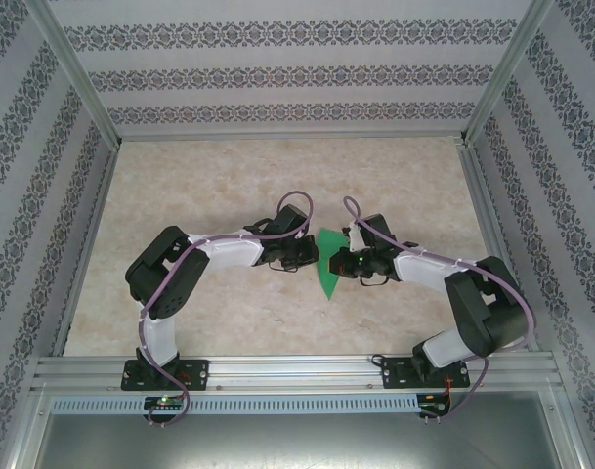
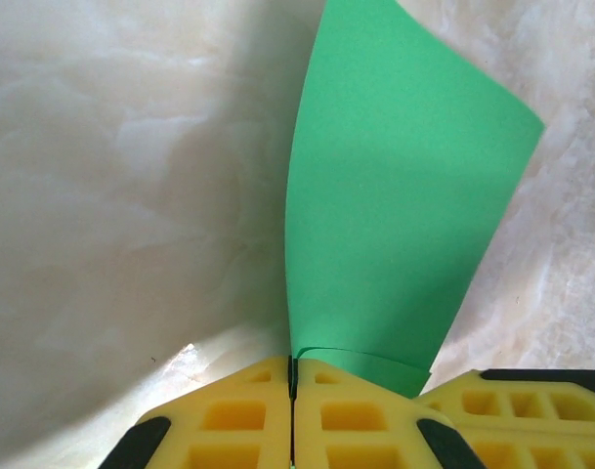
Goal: Fold a paper plane with a square sheet of paper (pick it up from the middle)
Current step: Fold the wing for the fifth time at the center of the table.
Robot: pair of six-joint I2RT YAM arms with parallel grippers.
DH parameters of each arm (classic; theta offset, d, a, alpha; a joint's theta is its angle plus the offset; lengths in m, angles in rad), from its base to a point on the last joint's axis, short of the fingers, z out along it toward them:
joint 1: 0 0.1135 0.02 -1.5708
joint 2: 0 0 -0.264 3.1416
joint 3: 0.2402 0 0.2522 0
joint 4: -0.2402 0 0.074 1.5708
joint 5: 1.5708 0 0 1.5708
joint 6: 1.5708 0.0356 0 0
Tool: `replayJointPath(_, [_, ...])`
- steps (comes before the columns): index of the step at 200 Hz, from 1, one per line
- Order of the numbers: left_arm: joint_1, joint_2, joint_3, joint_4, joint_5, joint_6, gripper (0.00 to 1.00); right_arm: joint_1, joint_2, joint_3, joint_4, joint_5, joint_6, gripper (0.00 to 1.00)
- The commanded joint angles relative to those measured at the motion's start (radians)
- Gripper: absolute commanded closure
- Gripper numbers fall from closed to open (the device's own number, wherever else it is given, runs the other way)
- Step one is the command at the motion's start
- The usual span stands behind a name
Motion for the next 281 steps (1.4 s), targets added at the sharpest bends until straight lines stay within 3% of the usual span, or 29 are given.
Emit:
replayJointPath(1, [-0.012, 0.009, 0.018, -0.02, 0.008, 0.027, 0.92, -0.007, -0.007, -0.022, -0.042, 0.025, 0.021, 0.99])
replayJointPath(84, [-0.012, 0.005, 0.016, -0.021, 0.018, 0.034, 0.92, -0.029, -0.072, -0.05, -0.081, 0.101, 0.041, 0.96])
replayJointPath(281, [-0.043, 0.075, 0.123, -0.042, 0.066, 0.035, 0.92, -0.054, 0.091, -0.015, -0.051, 0.078, -0.031, 0.98])
